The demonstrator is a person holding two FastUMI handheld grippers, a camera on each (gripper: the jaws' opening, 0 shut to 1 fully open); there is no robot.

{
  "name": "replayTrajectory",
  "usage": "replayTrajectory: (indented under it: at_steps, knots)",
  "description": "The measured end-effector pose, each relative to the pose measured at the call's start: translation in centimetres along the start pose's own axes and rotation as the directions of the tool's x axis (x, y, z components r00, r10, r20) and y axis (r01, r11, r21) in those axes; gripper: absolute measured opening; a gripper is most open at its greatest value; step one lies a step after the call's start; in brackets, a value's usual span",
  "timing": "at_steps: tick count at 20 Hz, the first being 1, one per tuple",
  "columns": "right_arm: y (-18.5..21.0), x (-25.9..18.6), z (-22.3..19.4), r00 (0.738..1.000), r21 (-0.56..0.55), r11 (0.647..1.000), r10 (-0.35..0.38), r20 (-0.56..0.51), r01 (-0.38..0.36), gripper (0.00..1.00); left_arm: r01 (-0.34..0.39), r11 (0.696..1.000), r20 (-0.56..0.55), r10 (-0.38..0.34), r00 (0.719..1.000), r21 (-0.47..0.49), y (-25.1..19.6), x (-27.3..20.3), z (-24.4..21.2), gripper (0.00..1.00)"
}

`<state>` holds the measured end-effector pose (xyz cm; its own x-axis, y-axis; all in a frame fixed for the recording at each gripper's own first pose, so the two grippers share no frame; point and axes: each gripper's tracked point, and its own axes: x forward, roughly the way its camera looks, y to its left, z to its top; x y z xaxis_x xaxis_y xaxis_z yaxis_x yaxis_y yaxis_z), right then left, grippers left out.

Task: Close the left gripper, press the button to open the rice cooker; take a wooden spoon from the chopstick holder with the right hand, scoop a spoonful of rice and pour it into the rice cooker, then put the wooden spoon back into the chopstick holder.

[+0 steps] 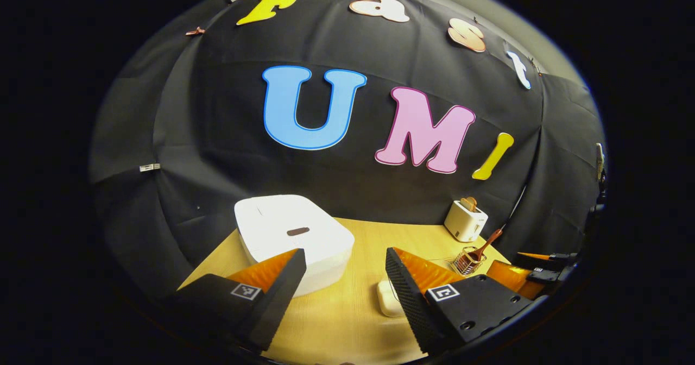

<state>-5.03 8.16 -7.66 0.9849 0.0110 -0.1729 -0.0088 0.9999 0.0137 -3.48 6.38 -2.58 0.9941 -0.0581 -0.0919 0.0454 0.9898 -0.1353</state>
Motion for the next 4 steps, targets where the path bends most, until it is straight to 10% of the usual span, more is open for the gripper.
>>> replayTrajectory:
  at_steps: [4]
  knots:
    - [-0.23,0.32,-0.34,1.000,0.009,1.000,-0.008,-0.012,0.008,0.99,0.022,1.000,-0.038,-0.022,0.999,-0.002,-0.36,0.27,-1.01,0.96]
